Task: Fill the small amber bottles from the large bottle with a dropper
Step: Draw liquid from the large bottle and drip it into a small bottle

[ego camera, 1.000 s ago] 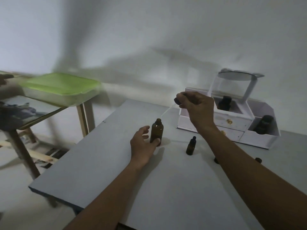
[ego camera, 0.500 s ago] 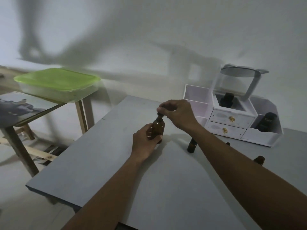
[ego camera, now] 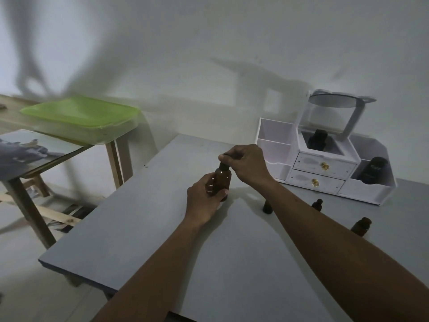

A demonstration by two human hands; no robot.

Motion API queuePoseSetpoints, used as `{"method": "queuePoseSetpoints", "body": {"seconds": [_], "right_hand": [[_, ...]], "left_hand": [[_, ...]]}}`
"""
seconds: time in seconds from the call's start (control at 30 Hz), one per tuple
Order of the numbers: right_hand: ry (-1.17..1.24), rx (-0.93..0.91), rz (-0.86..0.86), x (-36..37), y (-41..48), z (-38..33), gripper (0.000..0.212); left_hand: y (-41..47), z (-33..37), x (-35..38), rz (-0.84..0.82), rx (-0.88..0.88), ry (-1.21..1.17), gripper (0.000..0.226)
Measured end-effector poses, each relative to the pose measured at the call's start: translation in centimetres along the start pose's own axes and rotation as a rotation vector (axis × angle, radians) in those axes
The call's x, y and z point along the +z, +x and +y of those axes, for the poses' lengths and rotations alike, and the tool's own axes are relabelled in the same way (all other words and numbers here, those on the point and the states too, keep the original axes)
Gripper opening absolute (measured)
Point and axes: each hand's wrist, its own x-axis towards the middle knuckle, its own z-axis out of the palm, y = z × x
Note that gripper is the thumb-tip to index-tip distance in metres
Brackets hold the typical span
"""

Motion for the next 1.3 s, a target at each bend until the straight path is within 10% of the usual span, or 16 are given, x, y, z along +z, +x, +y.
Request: {"method": "queuePoseSetpoints", "body": {"seconds": [0.6,0.77,1.03,1.3], "right_hand": [[0.090,-0.073,0.124,-3.0,0.2,-3.3,0.016],[0.247,-0.090,0.217,-8.1,0.6,-5.9,0.004],[0.311,-0.050,0.288,-18.1,-2.7,-4.8,0.004],[0.105,0.128,0.389,-26.5,-8.5,2.2,0.007]], "left_hand": [[-1.5,0.8,-0.4,0.025,-0.109,-0.020,0.075],[-4.5,1.0,-0.3,0.133,-0.135,-0.146,0.045],[-10.1,4.7,5.9,-0.228,-0.068,-0.161,0.018],[-12.8,8.8,15.6,-0.507,-0.061,-0.212,0.041]]}}
